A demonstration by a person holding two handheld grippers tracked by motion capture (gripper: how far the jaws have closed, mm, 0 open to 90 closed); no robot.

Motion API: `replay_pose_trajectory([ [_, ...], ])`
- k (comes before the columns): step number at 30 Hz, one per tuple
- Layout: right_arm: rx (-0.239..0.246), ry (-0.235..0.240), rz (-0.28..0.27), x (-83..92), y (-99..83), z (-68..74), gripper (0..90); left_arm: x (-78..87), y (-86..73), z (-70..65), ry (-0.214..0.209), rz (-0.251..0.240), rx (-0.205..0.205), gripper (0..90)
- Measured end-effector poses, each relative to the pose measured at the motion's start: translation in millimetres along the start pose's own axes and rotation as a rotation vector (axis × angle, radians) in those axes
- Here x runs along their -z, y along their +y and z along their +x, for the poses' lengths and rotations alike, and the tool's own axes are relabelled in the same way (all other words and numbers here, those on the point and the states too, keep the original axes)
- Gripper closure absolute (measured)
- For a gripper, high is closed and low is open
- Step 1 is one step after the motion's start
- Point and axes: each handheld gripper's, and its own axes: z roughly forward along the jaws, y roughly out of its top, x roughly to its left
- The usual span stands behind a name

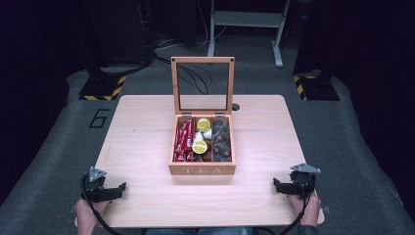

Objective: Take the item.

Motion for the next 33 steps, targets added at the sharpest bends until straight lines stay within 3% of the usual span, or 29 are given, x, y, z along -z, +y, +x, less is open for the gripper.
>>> replay_pose_trajectory([
  [12, -0.005, 0.005, 0.001, -1.1, 1.2, 0.3, 0.0, 0.7, -0.1, -0.3, -0.023, -0.003, -0.021, 0.7],
  [17, -0.004, 0.008, 0.008, -0.9, 1.6, 0.2, 0.0, 3.0, 3.0, 1.1, -0.065, 0.005, -0.012, 0.9],
  [25, -0.002, 0.011, 0.005, -1.4, 2.0, 0.2, 0.0, 10.9, 34.2, -3.2, -0.119, -0.002, -0.041, 0.6],
  [28, -0.002, 0.009, 0.007, -0.9, 1.5, 0.4, 0.0, 16.4, 52.5, -11.2, -0.131, -0.004, -0.076, 0.7],
  [33, -0.002, 0.011, 0.006, -1.0, 1.5, 0.3, 0.2, 16.8, 64.2, -23.1, -0.146, -0.021, -0.103, 0.8],
])
